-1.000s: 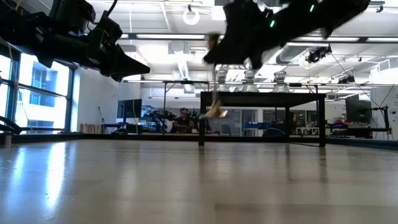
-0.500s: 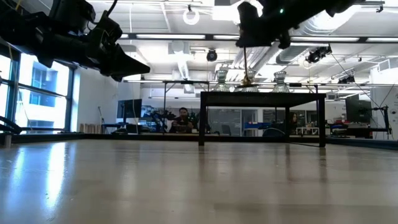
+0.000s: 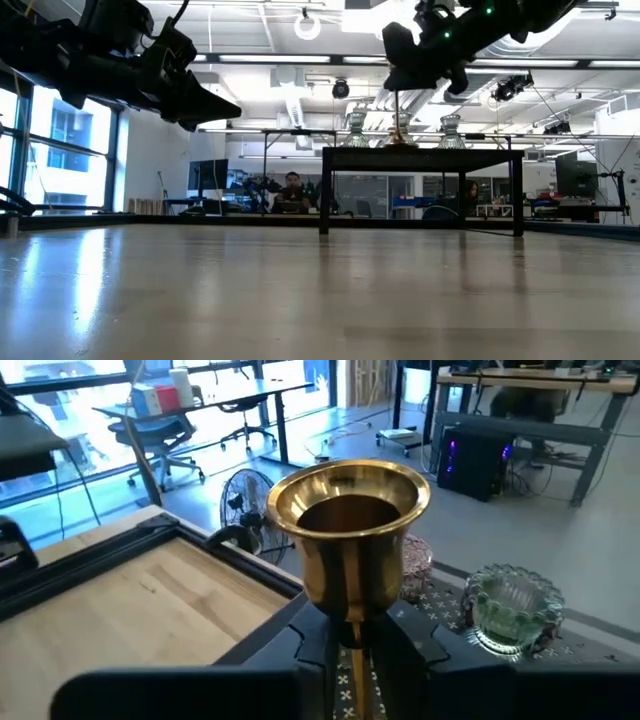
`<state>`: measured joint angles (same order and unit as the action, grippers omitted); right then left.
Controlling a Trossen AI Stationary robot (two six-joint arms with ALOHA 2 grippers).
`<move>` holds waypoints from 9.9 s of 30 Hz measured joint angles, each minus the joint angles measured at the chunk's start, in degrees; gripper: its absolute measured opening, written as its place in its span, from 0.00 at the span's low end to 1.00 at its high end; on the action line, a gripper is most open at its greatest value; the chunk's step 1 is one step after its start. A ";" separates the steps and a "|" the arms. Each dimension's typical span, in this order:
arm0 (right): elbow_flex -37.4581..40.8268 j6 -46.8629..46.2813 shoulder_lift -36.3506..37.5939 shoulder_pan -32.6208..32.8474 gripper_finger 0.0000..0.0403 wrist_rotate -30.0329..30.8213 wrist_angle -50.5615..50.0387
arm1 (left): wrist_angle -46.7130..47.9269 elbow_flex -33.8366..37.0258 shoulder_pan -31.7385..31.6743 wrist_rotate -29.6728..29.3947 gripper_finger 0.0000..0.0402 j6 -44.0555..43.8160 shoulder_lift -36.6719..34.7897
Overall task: Pick & Place candle stick holders
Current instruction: Put the top metal candle holder on the shelf, then put the left metal candle holder on the shelf
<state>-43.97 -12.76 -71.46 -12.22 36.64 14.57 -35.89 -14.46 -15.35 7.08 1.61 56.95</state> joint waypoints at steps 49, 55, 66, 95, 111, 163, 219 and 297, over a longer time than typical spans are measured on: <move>1.38 -5.20 6.48 -4.58 0.44 -1.01 -7.00 | -0.01 -0.04 0.02 0.01 0.00 -0.38 0.02; 0.22 -1.08 10.93 -2.83 0.58 -1.05 -7.21 | -0.01 -0.04 0.00 0.01 0.00 -0.37 0.02; -8.20 3.52 15.90 19.31 0.24 9.58 -23.18 | 0.01 -0.04 0.00 0.01 0.00 -0.11 0.02; -2.92 -25.28 13.09 47.53 0.00 7.79 -52.98 | 4.80 -0.04 1.24 7.59 0.00 3.60 0.04; 14.95 -9.83 13.14 43.21 0.00 3.09 -15.98 | 81.94 -36.38 31.86 -7.61 0.00 -9.88 1.11; 18.69 -0.84 13.16 42.96 0.00 3.43 -2.19 | 80.38 -38.97 98.57 -56.02 0.50 -79.41 13.51; 18.67 1.41 13.14 40.74 0.00 2.14 -1.24 | 15.07 -40.15 20.34 -5.78 0.09 5.68 29.86; 18.67 2.94 13.14 40.69 0.00 0.57 -0.52 | 35.42 -72.83 -9.40 5.72 0.09 1.09 38.91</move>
<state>-25.30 -9.82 -58.33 28.47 37.21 14.04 -0.47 -87.29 -24.75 12.81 2.70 95.85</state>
